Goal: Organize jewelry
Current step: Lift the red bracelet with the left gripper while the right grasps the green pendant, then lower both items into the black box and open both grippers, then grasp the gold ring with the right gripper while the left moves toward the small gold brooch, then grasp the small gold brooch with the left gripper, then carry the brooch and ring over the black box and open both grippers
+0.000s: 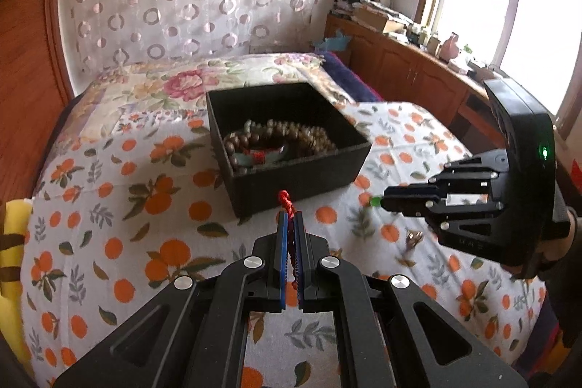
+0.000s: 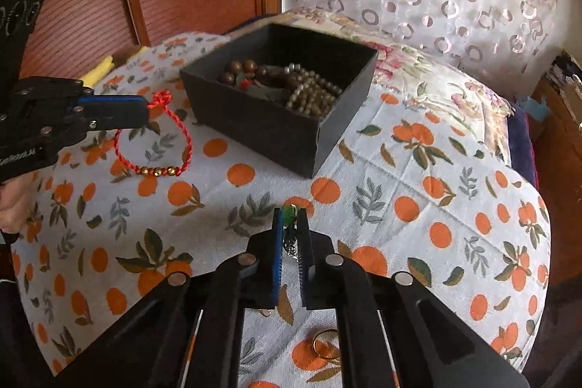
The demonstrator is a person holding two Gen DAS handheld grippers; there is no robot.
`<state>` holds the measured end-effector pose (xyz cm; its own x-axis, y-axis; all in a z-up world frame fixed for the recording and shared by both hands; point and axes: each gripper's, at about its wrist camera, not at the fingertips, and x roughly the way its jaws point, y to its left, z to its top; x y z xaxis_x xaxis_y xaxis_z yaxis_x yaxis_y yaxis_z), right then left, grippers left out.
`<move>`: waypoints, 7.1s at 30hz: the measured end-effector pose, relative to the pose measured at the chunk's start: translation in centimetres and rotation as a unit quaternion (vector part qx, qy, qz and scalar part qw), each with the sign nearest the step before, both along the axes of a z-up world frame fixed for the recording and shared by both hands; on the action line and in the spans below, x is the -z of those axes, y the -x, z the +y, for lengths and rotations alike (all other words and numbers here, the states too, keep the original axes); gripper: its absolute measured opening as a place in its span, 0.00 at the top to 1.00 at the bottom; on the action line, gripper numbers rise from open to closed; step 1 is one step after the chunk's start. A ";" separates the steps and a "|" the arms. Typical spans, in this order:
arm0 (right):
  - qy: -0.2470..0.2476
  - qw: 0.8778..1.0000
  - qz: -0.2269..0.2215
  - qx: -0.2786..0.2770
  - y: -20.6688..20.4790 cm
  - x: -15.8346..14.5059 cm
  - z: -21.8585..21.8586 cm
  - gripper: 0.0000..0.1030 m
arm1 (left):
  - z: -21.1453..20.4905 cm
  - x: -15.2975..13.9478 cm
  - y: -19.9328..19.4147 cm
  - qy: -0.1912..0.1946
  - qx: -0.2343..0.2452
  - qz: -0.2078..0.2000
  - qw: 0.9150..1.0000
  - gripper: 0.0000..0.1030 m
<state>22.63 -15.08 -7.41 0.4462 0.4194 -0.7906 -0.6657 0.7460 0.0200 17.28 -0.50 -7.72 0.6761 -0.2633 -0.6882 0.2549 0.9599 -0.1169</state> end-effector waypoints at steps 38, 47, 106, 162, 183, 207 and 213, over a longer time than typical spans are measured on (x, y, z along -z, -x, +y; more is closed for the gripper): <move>-0.108 0.994 -0.028 0.014 -6.5 -6.3 2.3 0.90 | 0.0 -3.1 -8.4 -0.014 -0.016 -0.040 0.999 0.98; -0.111 0.993 -0.029 0.021 -6.4 -6.5 1.4 0.83 | 0.1 -3.1 -10.7 -0.014 -0.013 -0.041 0.999 0.98; 0.012 0.997 0.007 0.081 3.8 2.3 -6.0 0.91 | -7.2 3.8 -1.1 -0.031 0.079 0.029 0.996 0.38; -0.068 0.995 -0.068 0.040 -3.1 -5.7 0.7 0.95 | -1.9 -2.3 -7.5 -0.051 0.019 -0.026 0.998 0.87; -0.064 0.996 -0.053 0.036 -10.5 -4.2 4.6 0.94 | -0.5 -1.8 -10.0 -0.043 -0.006 -0.023 0.999 0.87; -0.080 0.993 -0.057 0.058 -7.5 -4.1 2.1 0.93 | 0.1 -2.3 -12.5 -0.046 -0.029 -0.032 0.998 0.67; -0.086 0.992 -0.058 0.070 -6.8 -4.2 1.4 0.93 | 0.3 -2.9 -11.0 -0.041 -0.037 -0.044 0.998 0.44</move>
<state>29.48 -13.69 -3.17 0.5930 0.4708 -0.6532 -0.5609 0.8236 0.0843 28.28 -0.23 -4.82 0.7500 -0.1563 -0.6427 0.1887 0.9819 -0.0186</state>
